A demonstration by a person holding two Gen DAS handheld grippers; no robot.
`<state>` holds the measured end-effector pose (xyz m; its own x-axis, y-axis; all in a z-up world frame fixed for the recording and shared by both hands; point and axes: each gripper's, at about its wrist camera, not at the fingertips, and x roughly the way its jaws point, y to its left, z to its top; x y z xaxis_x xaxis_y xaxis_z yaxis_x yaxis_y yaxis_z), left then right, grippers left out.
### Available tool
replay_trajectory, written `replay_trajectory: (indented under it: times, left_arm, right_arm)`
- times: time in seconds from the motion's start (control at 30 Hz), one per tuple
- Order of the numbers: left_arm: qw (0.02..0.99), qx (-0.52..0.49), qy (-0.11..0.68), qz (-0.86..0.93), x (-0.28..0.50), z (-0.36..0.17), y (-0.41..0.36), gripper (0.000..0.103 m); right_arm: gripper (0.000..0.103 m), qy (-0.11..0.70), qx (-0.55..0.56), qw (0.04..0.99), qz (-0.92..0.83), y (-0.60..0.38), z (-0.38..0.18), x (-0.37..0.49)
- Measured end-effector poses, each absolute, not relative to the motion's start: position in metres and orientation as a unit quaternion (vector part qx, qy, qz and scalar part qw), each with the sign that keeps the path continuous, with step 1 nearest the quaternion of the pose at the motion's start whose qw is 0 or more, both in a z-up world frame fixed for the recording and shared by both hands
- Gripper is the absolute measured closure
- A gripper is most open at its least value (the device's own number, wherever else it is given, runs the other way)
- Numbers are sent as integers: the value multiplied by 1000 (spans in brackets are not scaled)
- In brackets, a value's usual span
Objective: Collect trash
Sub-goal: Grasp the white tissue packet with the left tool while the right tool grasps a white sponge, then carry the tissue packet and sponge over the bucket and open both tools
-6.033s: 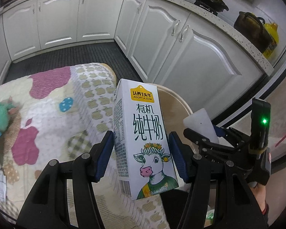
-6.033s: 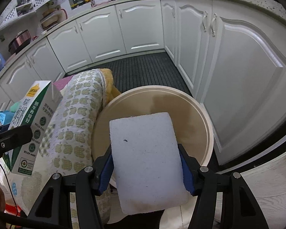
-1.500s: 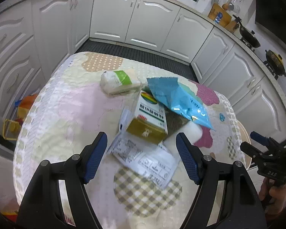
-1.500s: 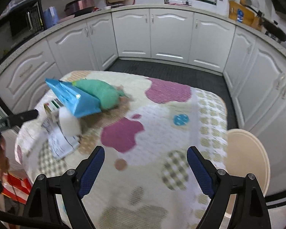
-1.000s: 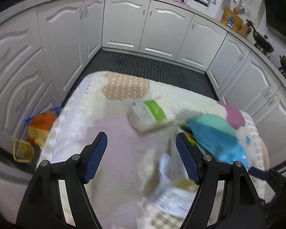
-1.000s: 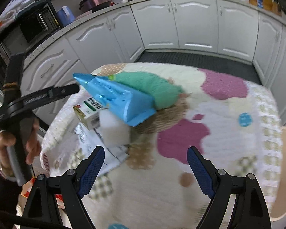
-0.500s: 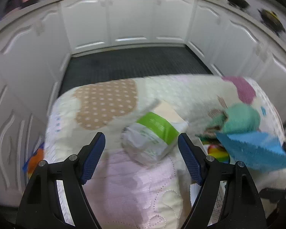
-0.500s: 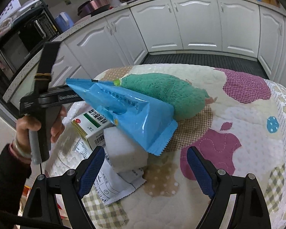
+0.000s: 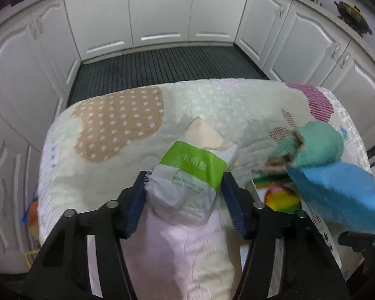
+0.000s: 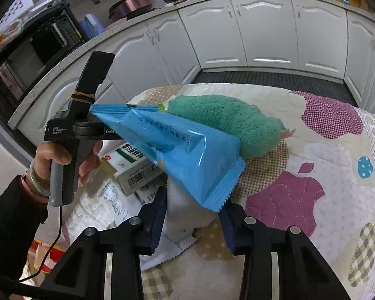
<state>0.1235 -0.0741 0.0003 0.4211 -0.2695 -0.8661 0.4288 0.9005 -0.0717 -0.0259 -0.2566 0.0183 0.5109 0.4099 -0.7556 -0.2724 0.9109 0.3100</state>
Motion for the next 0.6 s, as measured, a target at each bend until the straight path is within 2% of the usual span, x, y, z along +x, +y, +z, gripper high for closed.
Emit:
replay_trajectory:
  times: [0.07,0.23,0.6]
  left_arm:
    - [848,75,484,-202,111,9,-67,54]
    - [867,42,462,-183,75,31,-48,58]
    - [886,1,416,-203,-23,86,-49,60]
  right_arm:
    - [65,449,67,868,201,-258,23,-33]
    - [65,444,66,870,203,-275,32,-56]
    - [65,427,88,882,178,-317,46,-98]
